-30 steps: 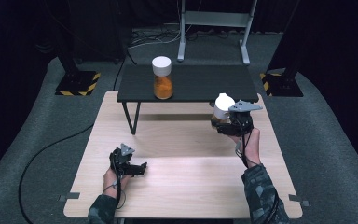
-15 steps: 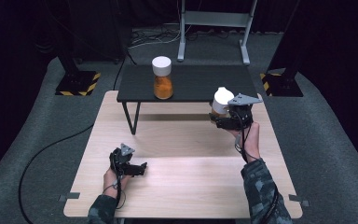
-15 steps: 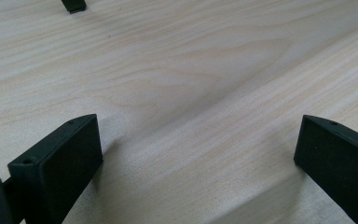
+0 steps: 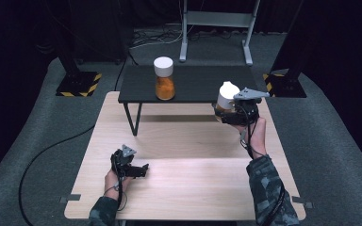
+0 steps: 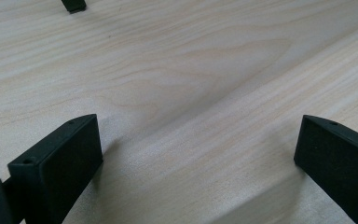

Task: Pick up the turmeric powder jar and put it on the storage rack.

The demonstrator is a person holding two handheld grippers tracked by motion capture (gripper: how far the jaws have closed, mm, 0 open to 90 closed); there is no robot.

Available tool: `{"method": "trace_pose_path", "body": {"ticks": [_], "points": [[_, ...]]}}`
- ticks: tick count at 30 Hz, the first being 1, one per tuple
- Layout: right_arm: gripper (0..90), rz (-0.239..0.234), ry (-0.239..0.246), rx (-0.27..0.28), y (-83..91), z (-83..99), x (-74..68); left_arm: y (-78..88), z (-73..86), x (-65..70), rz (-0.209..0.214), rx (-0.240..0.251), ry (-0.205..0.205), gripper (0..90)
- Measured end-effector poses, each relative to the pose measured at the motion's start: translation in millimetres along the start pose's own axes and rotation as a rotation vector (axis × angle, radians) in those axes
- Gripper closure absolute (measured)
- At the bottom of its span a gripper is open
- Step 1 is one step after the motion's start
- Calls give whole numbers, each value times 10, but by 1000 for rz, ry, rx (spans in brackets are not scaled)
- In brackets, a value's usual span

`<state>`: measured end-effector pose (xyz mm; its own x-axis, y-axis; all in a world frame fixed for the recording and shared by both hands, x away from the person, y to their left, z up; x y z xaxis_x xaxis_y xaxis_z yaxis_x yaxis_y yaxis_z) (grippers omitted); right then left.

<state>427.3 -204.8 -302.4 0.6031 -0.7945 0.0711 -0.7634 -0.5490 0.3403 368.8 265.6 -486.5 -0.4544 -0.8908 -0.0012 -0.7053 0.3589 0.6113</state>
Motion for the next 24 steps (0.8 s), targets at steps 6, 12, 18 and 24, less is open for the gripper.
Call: {"method": "trace_pose_path", "body": {"ticks": [6, 12, 18, 24], "points": [[300, 3, -1, 0, 5, -74, 25, 0, 0, 0, 0, 0, 0, 3], [301, 13, -2, -6, -3, -171, 74, 0, 0, 0, 0, 0, 0, 3], [301, 19, -7, -20, -12, -241, 99, 0, 0, 0, 0, 0, 0, 3], [300, 23, -3, -29, -20, -303, 103, 0, 0, 0, 0, 0, 0, 3]]}}
Point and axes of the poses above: each handheld gripper's, and its own axes: y roughly backward along the jaws, z roughly out of its underside, x roughly to its right, the point moved 7 cm from there along -y, roughly forward along the jaws, and after that the axes turned 6 degrees about x, right-handed, at the moved point
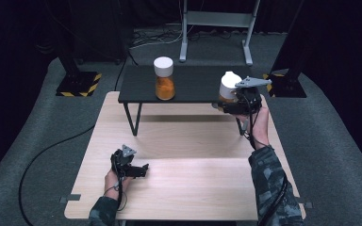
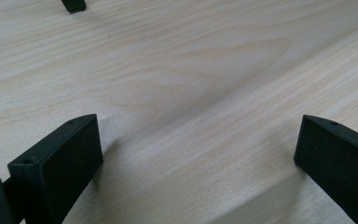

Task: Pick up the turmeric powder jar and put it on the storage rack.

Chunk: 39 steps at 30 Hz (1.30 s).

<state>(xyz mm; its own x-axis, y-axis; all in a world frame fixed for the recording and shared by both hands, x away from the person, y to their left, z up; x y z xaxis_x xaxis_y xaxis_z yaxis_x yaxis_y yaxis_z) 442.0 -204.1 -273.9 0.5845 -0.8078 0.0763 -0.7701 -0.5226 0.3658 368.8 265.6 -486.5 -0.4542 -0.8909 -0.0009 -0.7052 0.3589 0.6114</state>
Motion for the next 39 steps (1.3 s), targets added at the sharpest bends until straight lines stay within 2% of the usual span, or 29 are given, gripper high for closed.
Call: {"method": "trace_pose_path", "body": {"ticks": [24, 39], "points": [[300, -4, 12, 11, 36, -245, 16, 0, 0, -1, 1, 0, 0, 3], [300, -1, 12, 2, -54, -355, 62, 0, 0, 0, 1, 0, 0, 4]]}}
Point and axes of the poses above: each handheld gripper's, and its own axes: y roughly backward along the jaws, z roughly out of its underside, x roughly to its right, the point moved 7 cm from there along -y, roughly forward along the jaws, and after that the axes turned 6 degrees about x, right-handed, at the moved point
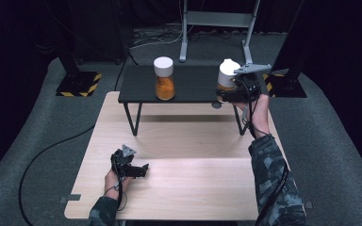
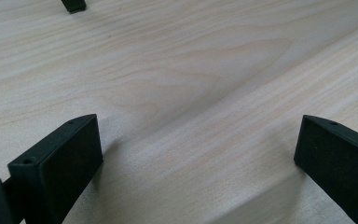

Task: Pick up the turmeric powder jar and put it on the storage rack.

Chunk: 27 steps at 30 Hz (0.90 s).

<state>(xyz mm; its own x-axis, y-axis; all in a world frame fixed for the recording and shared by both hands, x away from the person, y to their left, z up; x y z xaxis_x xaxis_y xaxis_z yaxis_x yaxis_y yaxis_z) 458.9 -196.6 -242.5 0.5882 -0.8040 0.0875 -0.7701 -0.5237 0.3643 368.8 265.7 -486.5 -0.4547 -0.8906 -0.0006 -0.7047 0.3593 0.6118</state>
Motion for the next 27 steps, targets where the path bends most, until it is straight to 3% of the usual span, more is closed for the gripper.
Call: {"method": "trace_pose_path", "body": {"ticks": [27], "points": [[300, 0, -9, -52, -307, -99, 47, 0, 0, 0, 0, 0, 0, 3]]}}
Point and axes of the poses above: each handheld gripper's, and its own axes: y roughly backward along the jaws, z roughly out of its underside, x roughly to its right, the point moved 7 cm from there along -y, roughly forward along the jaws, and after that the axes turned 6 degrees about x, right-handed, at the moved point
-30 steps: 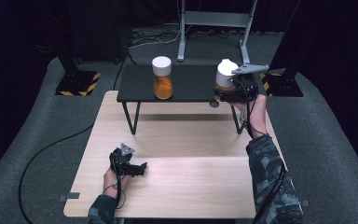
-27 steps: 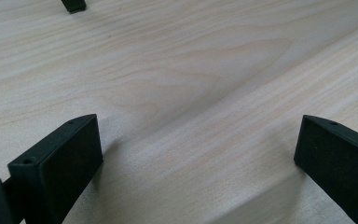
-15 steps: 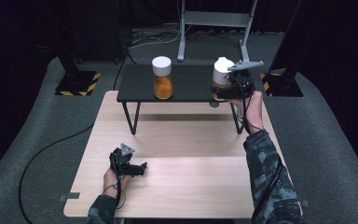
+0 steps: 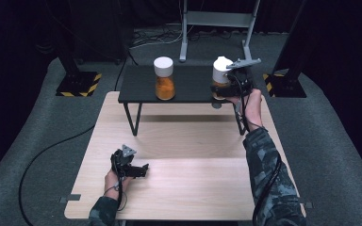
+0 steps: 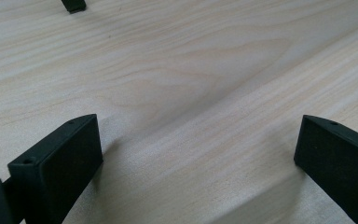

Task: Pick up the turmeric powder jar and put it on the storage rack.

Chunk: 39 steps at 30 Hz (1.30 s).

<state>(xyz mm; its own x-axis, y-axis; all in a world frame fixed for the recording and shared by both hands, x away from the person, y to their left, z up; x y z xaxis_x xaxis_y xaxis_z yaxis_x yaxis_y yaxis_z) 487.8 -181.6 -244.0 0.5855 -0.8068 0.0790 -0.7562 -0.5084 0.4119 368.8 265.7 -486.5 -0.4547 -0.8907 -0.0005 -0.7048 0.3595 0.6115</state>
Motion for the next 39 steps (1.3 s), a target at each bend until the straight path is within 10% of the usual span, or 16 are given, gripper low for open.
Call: {"method": "trace_pose_path", "body": {"ticks": [39], "points": [[300, 2, -72, 10, -101, 143, 166, 0, 0, 0, 0, 0, 1, 3]]}}
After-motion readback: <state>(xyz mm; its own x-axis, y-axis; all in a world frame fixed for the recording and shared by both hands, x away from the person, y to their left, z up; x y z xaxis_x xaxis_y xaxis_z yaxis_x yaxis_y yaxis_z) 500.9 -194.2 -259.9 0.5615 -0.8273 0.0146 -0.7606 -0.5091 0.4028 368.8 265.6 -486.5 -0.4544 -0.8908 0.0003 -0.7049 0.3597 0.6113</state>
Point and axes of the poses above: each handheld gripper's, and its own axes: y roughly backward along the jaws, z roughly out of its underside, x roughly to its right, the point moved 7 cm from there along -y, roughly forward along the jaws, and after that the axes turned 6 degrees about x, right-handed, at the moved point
